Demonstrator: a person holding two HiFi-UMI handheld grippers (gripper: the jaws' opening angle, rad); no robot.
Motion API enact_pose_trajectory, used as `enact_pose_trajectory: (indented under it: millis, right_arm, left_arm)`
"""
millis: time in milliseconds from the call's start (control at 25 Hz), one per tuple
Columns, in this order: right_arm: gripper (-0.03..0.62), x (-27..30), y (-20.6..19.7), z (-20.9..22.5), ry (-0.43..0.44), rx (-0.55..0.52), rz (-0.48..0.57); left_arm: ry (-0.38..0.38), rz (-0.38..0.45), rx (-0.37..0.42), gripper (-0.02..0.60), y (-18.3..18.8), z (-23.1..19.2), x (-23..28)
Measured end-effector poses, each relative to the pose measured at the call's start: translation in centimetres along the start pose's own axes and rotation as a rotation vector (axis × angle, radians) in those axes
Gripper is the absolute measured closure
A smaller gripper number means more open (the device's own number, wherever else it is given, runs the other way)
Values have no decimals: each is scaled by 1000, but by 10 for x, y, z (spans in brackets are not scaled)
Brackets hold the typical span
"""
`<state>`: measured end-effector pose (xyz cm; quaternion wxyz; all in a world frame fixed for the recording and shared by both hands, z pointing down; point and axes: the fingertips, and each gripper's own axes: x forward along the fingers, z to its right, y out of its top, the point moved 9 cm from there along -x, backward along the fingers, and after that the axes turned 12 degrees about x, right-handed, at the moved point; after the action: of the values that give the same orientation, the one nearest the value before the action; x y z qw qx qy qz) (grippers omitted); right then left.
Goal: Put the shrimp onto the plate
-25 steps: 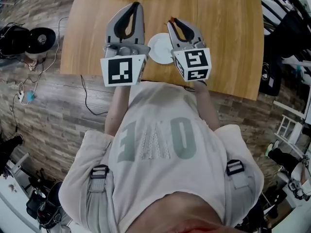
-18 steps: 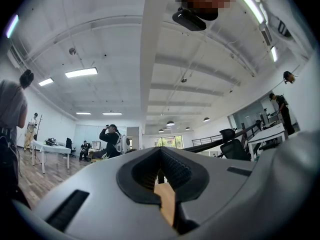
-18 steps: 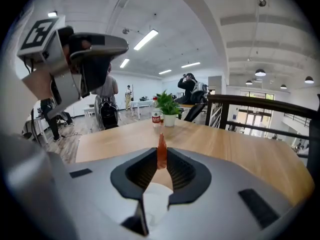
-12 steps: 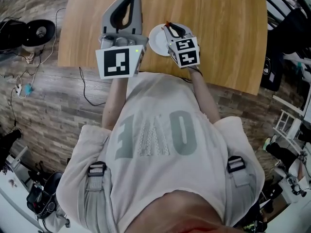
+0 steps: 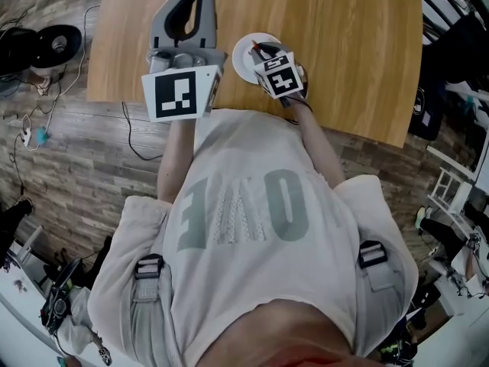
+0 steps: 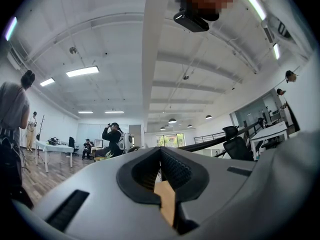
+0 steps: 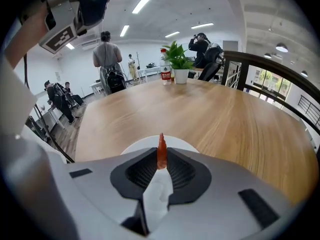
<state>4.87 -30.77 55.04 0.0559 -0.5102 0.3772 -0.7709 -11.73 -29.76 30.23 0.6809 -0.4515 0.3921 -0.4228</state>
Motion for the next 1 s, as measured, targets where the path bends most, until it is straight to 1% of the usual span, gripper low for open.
enact_pose_trajectory:
  millis: [200, 360, 520, 880, 920, 1000]
  right_arm:
    - [526, 4, -3, -2, 19, -7, -44]
    - [526, 8, -1, 1, 15, 5, -53]
    - [526, 11, 0, -3, 8, 1, -93]
    - [525, 7, -3, -3, 13, -10, -115]
    - [518, 7, -3, -3, 12, -11, -106]
    - [478, 6, -1, -2, 16, -13, -86]
  left_arm:
    - [19, 1, 1, 571, -2, -1, -1]
    - [30, -5, 0, 571, -4, -3, -2]
    - [36, -12, -2, 571, -10, -7, -2]
    - [24, -20, -9, 571, -10, -6, -1]
    - [24, -20, -10, 571, -10, -6, -1]
    - [26, -17, -10, 571, -10, -7, -1]
